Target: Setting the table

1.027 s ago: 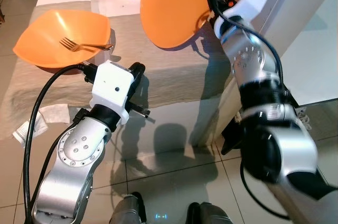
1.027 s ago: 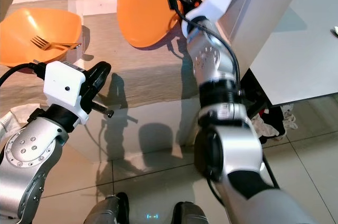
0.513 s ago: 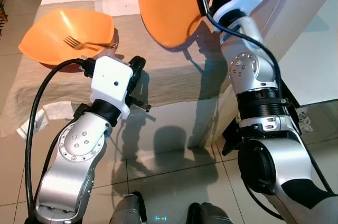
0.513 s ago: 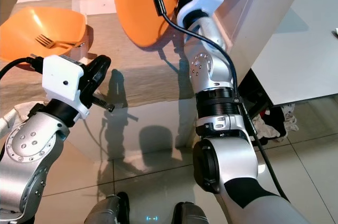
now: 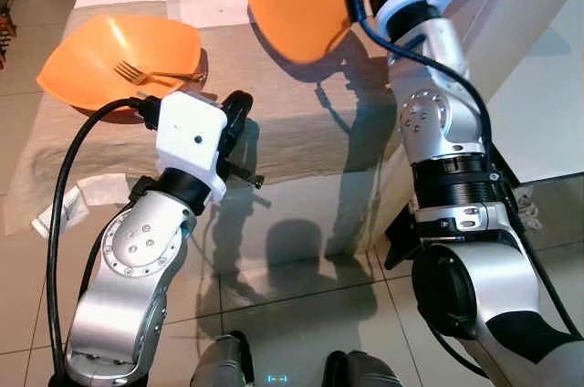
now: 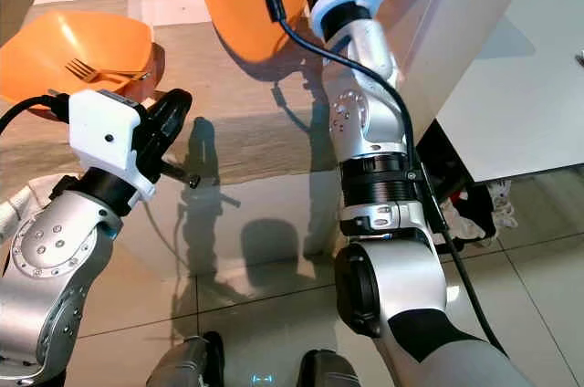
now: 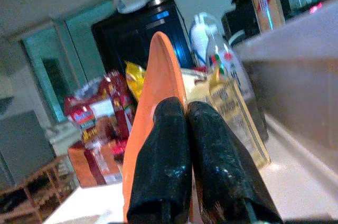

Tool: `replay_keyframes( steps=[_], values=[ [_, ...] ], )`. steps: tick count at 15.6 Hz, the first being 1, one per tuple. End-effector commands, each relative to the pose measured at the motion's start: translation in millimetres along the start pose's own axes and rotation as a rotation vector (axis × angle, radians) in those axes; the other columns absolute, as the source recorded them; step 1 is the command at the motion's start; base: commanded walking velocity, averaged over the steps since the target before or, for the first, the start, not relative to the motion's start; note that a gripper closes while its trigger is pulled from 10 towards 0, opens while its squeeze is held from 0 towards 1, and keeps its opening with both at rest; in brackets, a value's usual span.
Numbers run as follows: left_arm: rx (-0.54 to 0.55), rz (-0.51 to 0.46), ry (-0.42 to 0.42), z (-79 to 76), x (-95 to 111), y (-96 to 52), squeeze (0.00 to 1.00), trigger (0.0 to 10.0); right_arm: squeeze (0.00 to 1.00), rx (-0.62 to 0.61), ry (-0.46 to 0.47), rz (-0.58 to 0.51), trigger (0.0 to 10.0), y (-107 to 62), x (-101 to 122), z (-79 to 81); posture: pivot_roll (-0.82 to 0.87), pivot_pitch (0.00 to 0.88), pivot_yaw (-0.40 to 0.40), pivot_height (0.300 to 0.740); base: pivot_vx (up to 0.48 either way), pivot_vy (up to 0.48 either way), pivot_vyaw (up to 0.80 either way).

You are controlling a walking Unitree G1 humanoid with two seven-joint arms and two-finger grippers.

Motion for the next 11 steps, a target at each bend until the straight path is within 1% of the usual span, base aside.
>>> replay_keyframes(
  steps=[1, 2, 4, 5, 7, 8, 9, 10, 11],
  values=[
    [0.033, -0.036, -0.042, 5.3, 6, 2.6, 0.00, 10.0, 0.00, 0.038, 0.049, -0.111, 10.0, 3.9, 25, 6.6, -0.02, 0.144, -0.016, 0.740, 0.000, 0.000, 0.00],
    [0.060, -0.058, -0.094, 9.6, 9, 3.9, 0.00, 10.0, 0.00, 0.040, 0.084, -0.133, 10.0, 5.0, 32, 5.5, -0.02, 0.146, -0.016, 0.740, 0.000, 0.000, 0.00],
    [0.084, -0.075, -0.137, 13.6, 11, 5.2, 0.00, 10.0, 0.00, 0.037, 0.135, -0.151, 10.0, 6.2, 39, 3.1, -0.02, 0.146, -0.016, 0.740, 0.000, 0.000, 0.00],
    [0.104, -0.097, -0.205, 16.0, 12, 7.2, 0.00, 10.0, 0.00, 0.030, 0.180, -0.160, 10.0, 6.6, 41, 0.9, -0.02, 0.146, -0.014, 0.740, 0.000, 0.000, 0.00],
    [0.125, -0.123, -0.328, 17.2, 11, 10.8, 0.00, 10.0, 0.00, 0.026, 0.222, -0.169, 10.0, 6.8, 44, -0.9, -0.01, 0.145, -0.014, 0.740, 0.000, 0.000, 0.00],
    [0.160, -0.156, -0.556, 19.0, 5, 18.0, 1.00, 10.0, 0.00, 0.027, 0.288, -0.181, 10.0, 7.1, 47, -2.4, -0.01, 0.144, -0.013, 0.740, 0.000, 0.000, 0.00],
    [0.170, -0.169, -0.661, 19.4, 2, 21.6, 1.00, 10.0, 0.00, 0.032, 0.324, -0.188, 10.0, 7.3, 49, -2.5, -0.02, 0.140, -0.012, 0.740, 0.000, 0.000, 0.00],
    [0.155, -0.182, -0.751, 17.7, -1, 25.3, 1.00, 10.0, 0.00, 0.040, 0.347, -0.197, 10.0, 7.6, 52, -2.3, -0.02, 0.138, -0.010, 0.740, 0.000, 0.000, 0.00],
    [0.151, -0.189, -0.859, 17.1, -6, 30.9, 1.00, 10.0, 0.00, 0.046, 0.374, -0.208, 10.0, 8.1, 56, -2.9, -0.02, 0.139, -0.009, 0.740, 0.000, 0.000, 0.00]
  ],
)
Point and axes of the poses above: a point about 5 cm out from each wrist's last joint towards the gripper, its own y axis pointing out of the wrist towards the gripper, its own x axis along the axis of the wrist's last joint, z = x × y, the point moved 1 cm from there along y, pointing out of the wrist towards the gripper, and after that the axes turned 11 degrees about y, right-handed, at the moved point
